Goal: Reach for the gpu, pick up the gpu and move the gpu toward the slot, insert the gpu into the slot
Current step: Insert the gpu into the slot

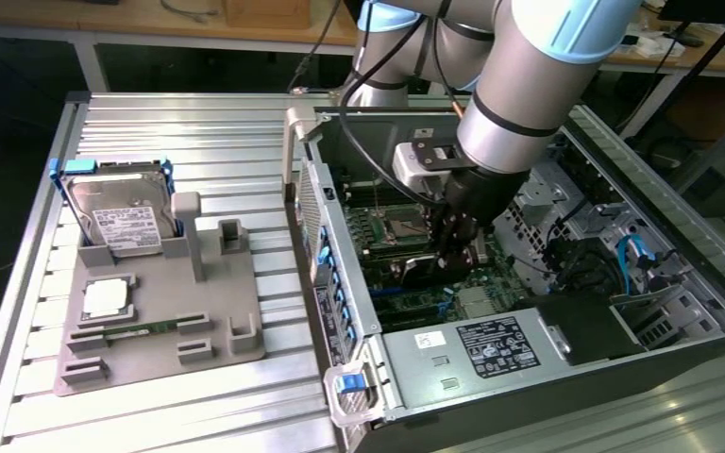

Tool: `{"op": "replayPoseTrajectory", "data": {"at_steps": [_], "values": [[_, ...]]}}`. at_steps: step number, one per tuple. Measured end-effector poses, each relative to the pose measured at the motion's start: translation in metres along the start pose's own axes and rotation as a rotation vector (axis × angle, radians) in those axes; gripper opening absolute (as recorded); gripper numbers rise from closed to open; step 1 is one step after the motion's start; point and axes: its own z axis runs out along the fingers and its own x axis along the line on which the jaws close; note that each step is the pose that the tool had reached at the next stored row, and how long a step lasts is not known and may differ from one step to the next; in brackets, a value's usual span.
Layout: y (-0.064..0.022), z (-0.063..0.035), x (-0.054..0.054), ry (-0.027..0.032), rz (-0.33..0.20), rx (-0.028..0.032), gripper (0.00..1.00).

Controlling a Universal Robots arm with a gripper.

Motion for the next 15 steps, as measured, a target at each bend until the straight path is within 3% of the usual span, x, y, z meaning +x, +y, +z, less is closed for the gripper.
{"op": "replayPoseTrajectory", "data": {"at_steps": [15], "values": [[0.0,0.0,-0.0004,0.0026,0.0,0.0001,0.27]]}}
